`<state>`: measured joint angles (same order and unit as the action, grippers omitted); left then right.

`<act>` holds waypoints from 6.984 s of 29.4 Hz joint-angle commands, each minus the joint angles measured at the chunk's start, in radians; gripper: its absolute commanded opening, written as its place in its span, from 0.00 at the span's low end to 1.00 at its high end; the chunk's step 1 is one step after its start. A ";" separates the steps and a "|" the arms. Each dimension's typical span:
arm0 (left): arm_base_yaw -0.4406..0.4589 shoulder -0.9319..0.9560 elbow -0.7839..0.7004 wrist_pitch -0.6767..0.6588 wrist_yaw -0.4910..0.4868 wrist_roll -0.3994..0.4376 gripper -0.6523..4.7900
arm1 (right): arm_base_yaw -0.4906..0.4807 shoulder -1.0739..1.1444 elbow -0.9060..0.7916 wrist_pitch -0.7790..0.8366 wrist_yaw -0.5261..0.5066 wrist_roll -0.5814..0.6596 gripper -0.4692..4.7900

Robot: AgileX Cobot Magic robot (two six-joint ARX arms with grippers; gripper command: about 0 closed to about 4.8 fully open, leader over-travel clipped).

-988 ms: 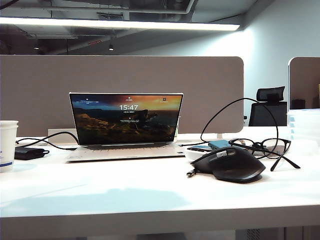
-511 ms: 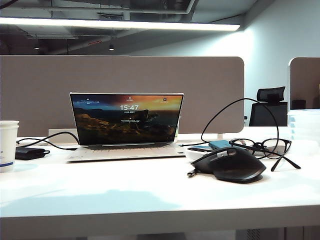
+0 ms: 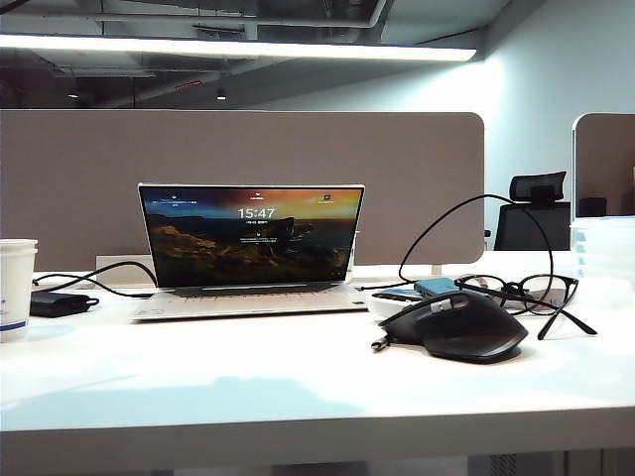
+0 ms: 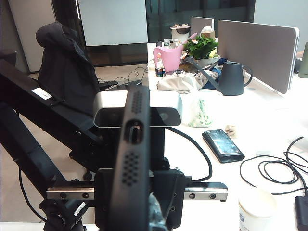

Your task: Pick up the black phone, pick up the charger plug, insert the charger plug into the phone's charging port, and finally place the connected phone back on the desk.

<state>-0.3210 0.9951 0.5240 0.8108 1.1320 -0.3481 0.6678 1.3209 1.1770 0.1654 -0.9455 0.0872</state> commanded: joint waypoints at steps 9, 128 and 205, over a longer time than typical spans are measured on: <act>-0.001 -0.004 0.005 -0.057 -0.010 0.032 0.34 | -0.050 -0.013 0.003 -0.035 -0.044 -0.011 0.09; -0.111 -0.033 0.169 -0.706 -0.554 0.404 0.11 | -0.106 -0.074 0.003 -0.610 0.586 0.221 0.08; -0.111 -0.108 0.169 -0.831 -0.597 0.479 0.11 | -0.699 0.576 0.078 -0.036 0.695 0.040 0.59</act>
<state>-0.4305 0.8928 0.6785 -0.0639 0.5304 0.1272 -0.0299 1.8900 1.2510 0.0868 -0.2420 0.1299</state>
